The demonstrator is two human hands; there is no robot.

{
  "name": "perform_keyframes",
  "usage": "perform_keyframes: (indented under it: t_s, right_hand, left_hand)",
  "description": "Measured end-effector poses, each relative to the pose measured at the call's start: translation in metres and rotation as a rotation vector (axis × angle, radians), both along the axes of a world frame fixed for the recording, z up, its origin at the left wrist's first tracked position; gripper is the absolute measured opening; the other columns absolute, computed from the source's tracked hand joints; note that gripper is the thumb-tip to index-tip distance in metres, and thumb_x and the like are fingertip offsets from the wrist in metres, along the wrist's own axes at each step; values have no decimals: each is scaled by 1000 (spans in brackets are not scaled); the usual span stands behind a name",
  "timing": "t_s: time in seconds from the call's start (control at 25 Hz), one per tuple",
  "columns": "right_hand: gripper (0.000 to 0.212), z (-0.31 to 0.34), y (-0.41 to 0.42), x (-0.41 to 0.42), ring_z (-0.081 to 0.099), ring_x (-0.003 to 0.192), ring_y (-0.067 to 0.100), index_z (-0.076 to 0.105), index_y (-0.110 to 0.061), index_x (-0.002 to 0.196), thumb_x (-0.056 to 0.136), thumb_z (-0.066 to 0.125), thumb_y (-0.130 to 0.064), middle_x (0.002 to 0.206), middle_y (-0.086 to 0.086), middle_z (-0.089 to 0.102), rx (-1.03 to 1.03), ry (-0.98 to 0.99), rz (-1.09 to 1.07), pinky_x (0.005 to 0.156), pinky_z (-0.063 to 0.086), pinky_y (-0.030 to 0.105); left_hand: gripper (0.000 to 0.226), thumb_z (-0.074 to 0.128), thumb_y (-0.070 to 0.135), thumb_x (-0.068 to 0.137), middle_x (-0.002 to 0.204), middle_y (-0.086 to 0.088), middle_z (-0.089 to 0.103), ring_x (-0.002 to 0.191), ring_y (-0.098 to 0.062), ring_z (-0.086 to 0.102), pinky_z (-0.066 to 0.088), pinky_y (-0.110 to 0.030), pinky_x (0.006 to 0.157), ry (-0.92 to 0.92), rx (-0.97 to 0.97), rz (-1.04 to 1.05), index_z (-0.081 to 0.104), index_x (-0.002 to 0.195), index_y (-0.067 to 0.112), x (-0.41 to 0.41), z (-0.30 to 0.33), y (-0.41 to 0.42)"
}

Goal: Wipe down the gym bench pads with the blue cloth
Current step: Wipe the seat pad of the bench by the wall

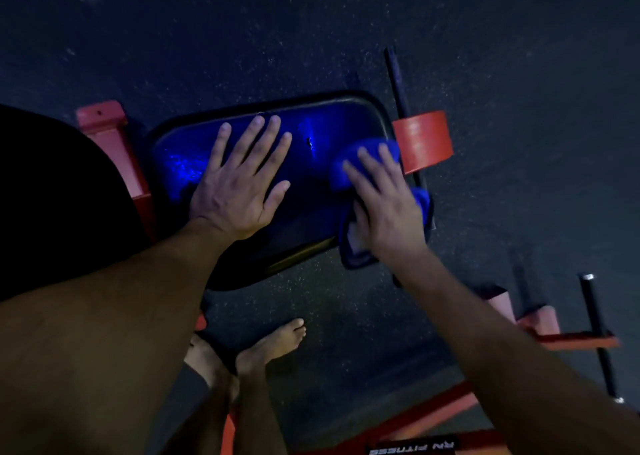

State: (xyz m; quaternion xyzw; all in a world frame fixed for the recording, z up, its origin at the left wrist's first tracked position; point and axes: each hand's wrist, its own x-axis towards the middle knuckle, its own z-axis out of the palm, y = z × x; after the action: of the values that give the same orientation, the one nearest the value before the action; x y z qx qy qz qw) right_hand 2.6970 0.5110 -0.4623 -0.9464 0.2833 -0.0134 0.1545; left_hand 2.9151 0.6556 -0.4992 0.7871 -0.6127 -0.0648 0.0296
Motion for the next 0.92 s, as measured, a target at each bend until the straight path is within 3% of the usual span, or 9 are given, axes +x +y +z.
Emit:
perform_keyframes:
  t_s: [0.16, 0.4, 0.76, 0.84, 0.92]
  right_hand:
    - [72, 8, 22, -46, 23, 148, 37, 49, -12, 141, 72, 67, -1, 150, 11, 43, 74, 87, 74, 109, 35, 59]
    - [48, -8, -37, 58, 36, 141, 31, 51, -18, 139, 91, 43, -19, 143, 6, 50, -113, 13, -75, 108, 38, 51]
    - [48, -23, -41, 67, 46, 133, 30, 56, -19, 133, 85, 53, -21, 135, 6, 57, -234, -79, -109, 106, 40, 46]
    - [49, -23, -38, 61, 46, 133, 29, 56, -19, 131, 82, 55, -21, 134, 6, 57, -219, -76, -111, 107, 39, 44]
    - [49, -23, -39, 64, 46, 133, 29, 57, -20, 131, 82, 55, -21, 134, 6, 57, -213, -95, -92, 109, 38, 43]
  left_hand:
    - [70, 25, 49, 102, 172, -7, 6, 158, -25, 6, 2, -56, 126, -3, 1, 6, 14, 163, 16, -1, -2, 0]
    - [69, 27, 48, 102, 172, -7, 7, 158, -25, 6, 4, -59, 126, 12, 9, 8, 16, 162, 15, -1, -1, 0]
    - [69, 31, 44, 102, 172, -6, 7, 158, -22, 6, 4, -55, 127, 33, 14, 8, 13, 163, 16, 0, 2, -3]
    - [68, 33, 42, 104, 171, -8, 10, 158, -22, 9, 7, -53, 127, 73, -51, 130, 14, 163, 14, -1, 7, 4]
    - [66, 33, 41, 105, 171, -8, 10, 157, -22, 12, 8, -54, 126, 76, -125, 390, 16, 163, 12, -1, 7, 23]
